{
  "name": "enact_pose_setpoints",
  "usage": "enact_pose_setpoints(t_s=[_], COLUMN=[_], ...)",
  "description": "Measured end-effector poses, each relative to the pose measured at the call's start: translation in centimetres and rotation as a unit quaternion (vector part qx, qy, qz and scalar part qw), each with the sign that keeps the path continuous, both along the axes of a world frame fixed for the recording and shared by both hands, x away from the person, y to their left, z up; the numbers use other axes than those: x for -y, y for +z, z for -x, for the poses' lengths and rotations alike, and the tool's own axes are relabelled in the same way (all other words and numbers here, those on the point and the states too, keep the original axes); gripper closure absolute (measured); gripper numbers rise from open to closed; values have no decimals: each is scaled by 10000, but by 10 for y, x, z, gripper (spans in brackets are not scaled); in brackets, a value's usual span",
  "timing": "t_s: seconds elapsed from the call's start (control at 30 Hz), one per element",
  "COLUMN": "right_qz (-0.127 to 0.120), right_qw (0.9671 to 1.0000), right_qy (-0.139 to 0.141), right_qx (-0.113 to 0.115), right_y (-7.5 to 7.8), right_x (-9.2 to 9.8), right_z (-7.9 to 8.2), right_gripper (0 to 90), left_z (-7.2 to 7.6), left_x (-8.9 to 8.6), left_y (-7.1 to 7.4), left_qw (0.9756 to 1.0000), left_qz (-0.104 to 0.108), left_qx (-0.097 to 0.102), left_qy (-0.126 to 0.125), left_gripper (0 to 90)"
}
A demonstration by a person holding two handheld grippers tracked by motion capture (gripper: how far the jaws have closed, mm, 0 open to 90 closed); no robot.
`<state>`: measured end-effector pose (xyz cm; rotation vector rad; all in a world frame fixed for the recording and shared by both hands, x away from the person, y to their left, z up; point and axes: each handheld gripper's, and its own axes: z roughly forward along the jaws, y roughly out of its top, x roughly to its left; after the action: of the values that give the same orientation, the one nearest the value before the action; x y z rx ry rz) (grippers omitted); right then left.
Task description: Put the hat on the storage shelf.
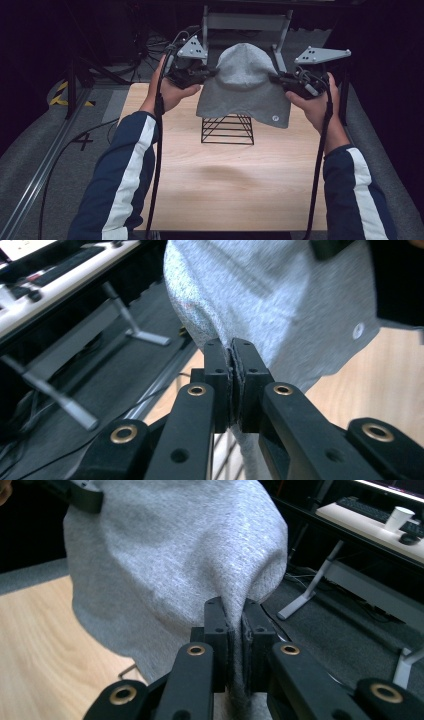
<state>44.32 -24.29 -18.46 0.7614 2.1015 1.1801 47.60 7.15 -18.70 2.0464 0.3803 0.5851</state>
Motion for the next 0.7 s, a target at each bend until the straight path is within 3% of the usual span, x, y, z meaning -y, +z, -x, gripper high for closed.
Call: enact_pose_setpoints(t_s=[0.3, 0.4, 0.43, 0.5, 0.7], right_qz=[-219, -171, -172, -204, -239], right_qw=[9997, 9997, 9996, 9996, 9995], right_qy=[-116, -191, -210, -206, -198], right_qx=[28, 31, 30, -8, -85], right_y=[6, 4, 4, 2, -3], right_x=[-6, -10, -10, -11, -10], right_z=[-26, -34, -37, -42, -49], right_gripper=[842, 842, 842, 842, 842], left_z=[-25, -31, -33, -36, -42], left_x=[-1, 2, 2, 4, 2], left_y=[8, 8, 8, 6, -4], left_qw=[9995, 9994, 9993, 9994, 9991], left_qz=[111, 118, 195, 94, 145], left_qx=[-42, 16, -20, -18, -172], left_qy=[294, 340, 311, 327, 360], left_gripper=[866, 866, 866, 866, 866])
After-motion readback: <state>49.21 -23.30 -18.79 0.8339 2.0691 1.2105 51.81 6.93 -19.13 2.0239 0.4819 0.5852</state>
